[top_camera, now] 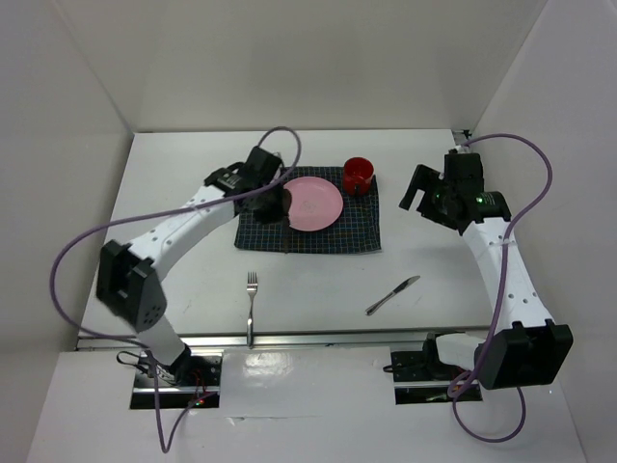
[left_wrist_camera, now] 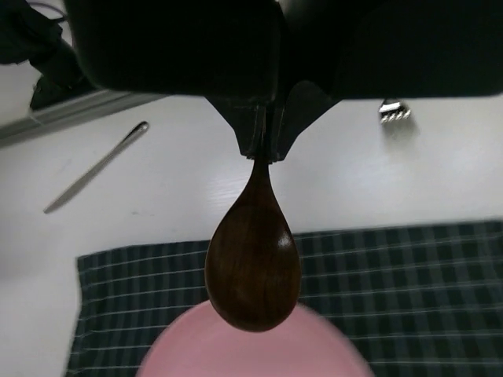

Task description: Set the dinner table for one person

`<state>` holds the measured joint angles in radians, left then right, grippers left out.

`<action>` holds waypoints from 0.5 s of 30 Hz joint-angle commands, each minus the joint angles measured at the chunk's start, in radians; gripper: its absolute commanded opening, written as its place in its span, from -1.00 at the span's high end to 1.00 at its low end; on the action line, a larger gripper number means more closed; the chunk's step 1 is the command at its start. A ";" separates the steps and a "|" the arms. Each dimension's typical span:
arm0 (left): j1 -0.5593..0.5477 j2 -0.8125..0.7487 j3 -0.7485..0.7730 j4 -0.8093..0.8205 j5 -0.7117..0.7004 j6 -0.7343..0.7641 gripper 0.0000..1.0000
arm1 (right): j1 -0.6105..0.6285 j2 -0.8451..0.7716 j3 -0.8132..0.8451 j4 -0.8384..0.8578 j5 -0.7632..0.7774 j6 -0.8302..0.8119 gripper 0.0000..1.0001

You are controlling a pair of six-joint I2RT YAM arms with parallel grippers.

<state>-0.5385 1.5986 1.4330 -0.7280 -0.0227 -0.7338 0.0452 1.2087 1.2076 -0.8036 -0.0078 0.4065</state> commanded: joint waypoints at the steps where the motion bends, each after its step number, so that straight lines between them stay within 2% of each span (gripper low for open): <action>1: -0.038 0.203 0.183 0.044 0.195 0.105 1.00 | -0.005 -0.032 0.066 -0.020 0.067 -0.005 -0.98; 2: -0.070 0.249 0.283 0.029 0.195 0.115 1.00 | -0.005 -0.032 0.066 -0.032 0.077 -0.005 -0.98; 3: -0.083 0.332 0.326 0.016 0.195 0.116 1.00 | -0.005 -0.046 0.066 -0.032 0.086 -0.005 -0.98; 9: -0.126 0.538 0.554 0.058 0.270 0.056 1.00 | -0.015 -0.055 0.053 -0.054 0.086 -0.005 -0.98; 12: -0.136 0.636 0.653 0.048 0.260 0.019 1.00 | -0.024 -0.066 0.073 -0.065 0.086 -0.005 -0.98; 15: -0.156 0.672 0.676 0.071 0.238 -0.039 1.00 | -0.024 -0.075 0.073 -0.075 0.086 -0.005 -0.98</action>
<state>-0.6849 2.2601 2.0499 -0.6842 0.2085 -0.7036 0.0299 1.1786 1.2324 -0.8516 0.0605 0.4061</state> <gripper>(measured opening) 0.044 0.991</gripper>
